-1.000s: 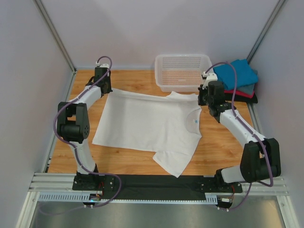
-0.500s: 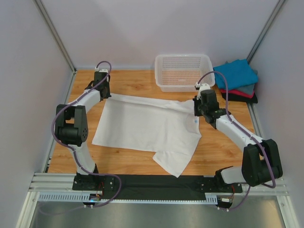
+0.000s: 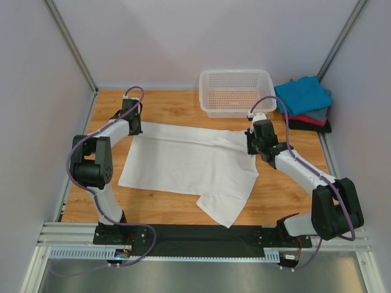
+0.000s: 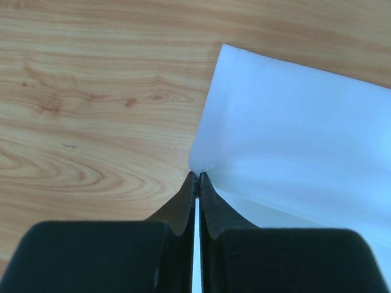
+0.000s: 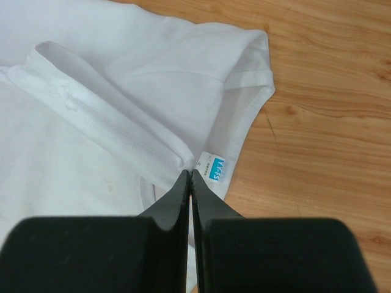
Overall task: Fold and stack the t-shirts
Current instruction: Fold the tshirt
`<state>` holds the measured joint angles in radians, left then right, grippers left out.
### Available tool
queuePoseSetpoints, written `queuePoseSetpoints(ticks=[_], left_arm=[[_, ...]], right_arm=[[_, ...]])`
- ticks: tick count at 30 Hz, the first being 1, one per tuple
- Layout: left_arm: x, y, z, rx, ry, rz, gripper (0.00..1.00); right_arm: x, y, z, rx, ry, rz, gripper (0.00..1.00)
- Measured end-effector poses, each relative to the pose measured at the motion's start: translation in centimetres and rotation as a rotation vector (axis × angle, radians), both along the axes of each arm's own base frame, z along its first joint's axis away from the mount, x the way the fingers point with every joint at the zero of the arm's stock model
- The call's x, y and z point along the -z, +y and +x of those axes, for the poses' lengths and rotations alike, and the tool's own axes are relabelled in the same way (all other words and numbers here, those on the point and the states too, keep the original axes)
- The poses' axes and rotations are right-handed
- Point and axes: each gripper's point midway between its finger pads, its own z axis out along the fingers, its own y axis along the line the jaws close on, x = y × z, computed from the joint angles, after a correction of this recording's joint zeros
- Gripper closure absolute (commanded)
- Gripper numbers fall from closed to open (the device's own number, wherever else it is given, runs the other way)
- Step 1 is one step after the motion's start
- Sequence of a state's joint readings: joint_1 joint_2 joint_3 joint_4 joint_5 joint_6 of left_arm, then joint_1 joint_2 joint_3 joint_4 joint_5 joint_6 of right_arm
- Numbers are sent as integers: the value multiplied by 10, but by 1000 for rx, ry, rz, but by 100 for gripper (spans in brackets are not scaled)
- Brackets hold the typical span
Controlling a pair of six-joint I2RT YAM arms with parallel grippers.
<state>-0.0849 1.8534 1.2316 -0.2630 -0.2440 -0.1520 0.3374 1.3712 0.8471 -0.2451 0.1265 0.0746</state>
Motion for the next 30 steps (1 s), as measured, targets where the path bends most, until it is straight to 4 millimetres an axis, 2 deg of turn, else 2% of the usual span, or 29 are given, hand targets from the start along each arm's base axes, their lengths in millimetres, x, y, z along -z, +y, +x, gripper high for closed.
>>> queuePoseSetpoints(ticks=[7, 18, 30], left_arm=[[2, 1, -3, -2, 10, 3, 100], [3, 1, -4, -3, 14, 2, 100], [7, 2, -11, -8, 49, 3, 100]], right_arm=[[17, 3, -15, -5, 53, -13, 100], [32, 3, -21, 1, 92, -46, 100], [35, 4, -23, 4, 100, -42, 99]])
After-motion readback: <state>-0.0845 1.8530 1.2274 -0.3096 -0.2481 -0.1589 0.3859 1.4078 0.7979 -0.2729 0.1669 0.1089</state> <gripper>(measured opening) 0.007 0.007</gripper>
